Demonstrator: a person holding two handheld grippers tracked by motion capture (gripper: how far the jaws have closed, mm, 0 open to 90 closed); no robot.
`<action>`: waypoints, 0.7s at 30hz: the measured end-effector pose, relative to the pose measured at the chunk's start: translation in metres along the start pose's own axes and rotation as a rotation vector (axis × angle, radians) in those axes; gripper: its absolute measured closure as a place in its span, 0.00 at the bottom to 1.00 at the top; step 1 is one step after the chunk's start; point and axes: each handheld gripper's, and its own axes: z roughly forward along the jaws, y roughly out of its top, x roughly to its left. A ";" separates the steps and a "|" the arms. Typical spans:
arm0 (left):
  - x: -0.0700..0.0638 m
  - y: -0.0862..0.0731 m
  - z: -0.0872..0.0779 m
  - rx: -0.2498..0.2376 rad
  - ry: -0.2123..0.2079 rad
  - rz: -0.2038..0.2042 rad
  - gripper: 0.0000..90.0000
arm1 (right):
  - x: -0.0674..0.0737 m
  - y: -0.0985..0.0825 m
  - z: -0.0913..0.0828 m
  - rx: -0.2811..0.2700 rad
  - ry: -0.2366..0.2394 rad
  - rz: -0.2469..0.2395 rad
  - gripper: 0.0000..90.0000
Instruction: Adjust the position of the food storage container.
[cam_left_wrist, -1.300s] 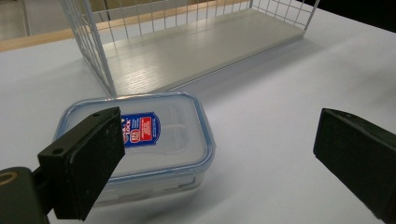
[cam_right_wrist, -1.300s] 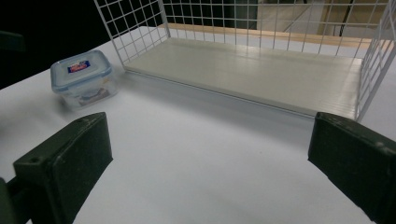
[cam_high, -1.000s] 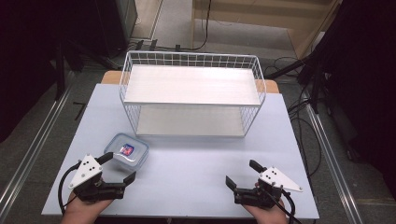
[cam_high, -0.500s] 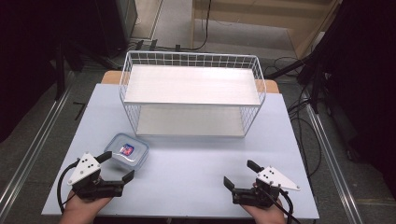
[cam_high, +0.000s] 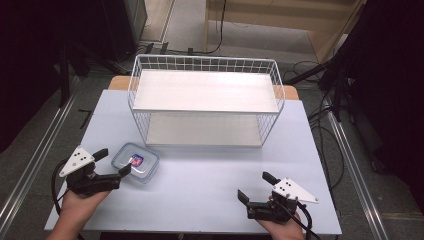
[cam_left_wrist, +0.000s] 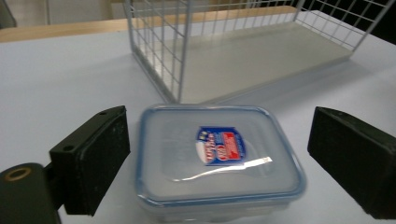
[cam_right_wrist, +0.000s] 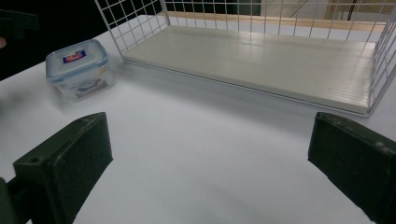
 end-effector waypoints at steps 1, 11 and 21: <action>0.000 0.000 0.000 0.000 0.000 0.000 0.09 | 0.000 0.000 0.000 0.000 0.000 0.000 0.00; 0.035 -0.009 0.014 0.020 0.072 -0.029 0.78 | 0.001 0.000 0.001 0.008 0.008 -0.002 0.00; 0.042 -0.020 0.030 0.109 0.156 -0.038 1.00 | 0.000 -0.002 0.002 0.021 0.011 0.011 0.00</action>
